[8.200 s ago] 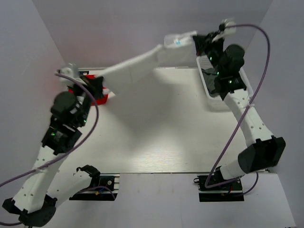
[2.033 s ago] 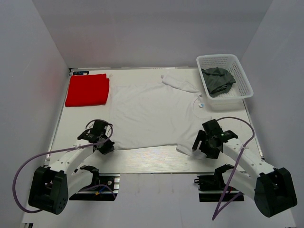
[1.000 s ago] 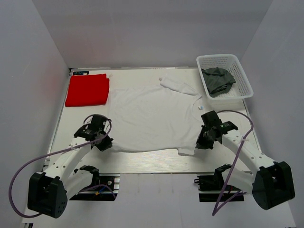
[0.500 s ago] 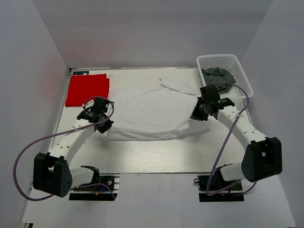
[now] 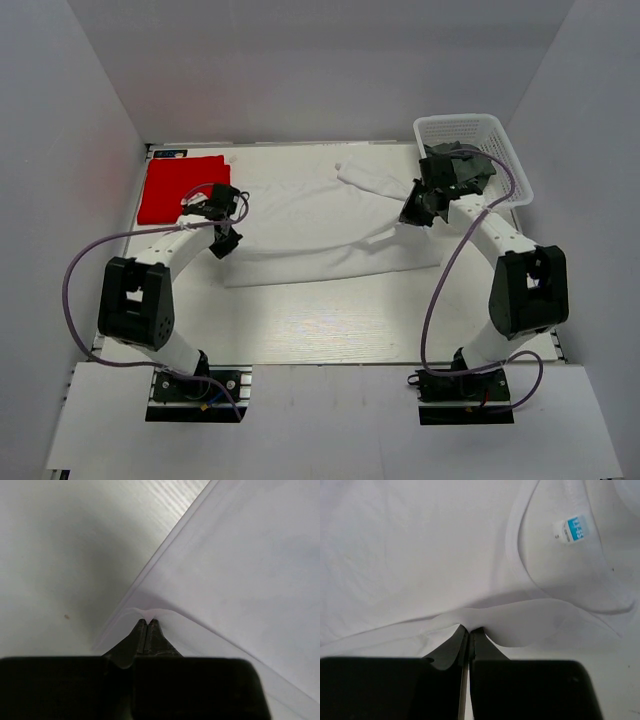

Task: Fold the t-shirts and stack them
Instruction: Fold the flattened tshirt in 1/3 of the way

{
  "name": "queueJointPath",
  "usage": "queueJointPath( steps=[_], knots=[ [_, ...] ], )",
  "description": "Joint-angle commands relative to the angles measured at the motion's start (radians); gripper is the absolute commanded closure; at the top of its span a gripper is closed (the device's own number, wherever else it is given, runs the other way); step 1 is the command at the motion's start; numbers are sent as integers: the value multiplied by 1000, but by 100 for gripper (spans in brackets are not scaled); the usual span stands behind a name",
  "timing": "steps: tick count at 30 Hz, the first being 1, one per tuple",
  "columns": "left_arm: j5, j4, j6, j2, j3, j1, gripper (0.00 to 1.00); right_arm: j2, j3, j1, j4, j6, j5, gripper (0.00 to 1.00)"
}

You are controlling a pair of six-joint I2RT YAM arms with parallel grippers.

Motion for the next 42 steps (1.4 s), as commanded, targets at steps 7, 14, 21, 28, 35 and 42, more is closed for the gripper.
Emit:
queueJointPath(
  steps=[7,14,21,28,35,42],
  knots=[
    [-103,-3,40,181,212,29,75,199,127,-34,223,-73,-34,62],
    [-103,-37,121,216,329,15,0,180,104,-16,267,-215,-191,21],
    [-11,1,171,108,225,6,0,61,-143,9,362,-219,-244,10],
    [81,73,204,-82,8,6,0,162,-126,46,402,-199,-316,10],
    [81,75,204,-174,-30,15,0,363,134,81,409,-98,-321,10],
    [81,65,204,-174,7,15,0,409,266,73,381,43,-205,10]
  ],
)
